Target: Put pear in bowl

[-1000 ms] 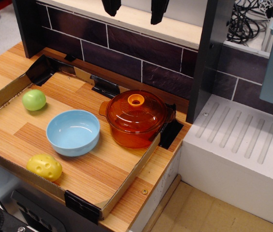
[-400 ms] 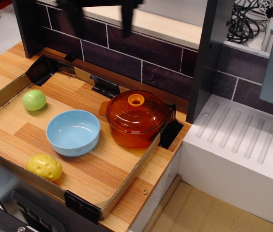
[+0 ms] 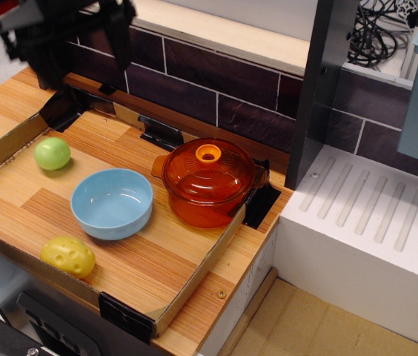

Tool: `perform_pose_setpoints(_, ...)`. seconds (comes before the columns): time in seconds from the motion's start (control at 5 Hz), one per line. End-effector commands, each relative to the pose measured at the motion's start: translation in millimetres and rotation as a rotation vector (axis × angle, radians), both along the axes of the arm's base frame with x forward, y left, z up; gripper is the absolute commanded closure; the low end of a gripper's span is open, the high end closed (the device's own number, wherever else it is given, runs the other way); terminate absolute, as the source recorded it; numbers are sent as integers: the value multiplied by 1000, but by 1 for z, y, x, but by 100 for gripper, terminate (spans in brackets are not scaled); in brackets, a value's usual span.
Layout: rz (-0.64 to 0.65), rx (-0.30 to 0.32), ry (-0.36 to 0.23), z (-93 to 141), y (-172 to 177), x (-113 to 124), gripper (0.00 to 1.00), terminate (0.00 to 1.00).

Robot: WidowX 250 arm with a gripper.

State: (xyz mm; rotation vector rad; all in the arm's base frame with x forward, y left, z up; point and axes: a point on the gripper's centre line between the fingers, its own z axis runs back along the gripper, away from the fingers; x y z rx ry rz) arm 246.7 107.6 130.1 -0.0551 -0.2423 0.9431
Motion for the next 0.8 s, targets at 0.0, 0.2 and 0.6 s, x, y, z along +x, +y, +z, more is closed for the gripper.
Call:
perform_pose_setpoints(0.0, 209, -97, 21, -19, 22, -12, 0, 0)
perform_pose_setpoints(0.2, 263, -112, 97, -33, 33, -13, 0, 0)
perform_pose_setpoints(0.6, 252, -102, 139, -55, 44, -11, 0, 0)
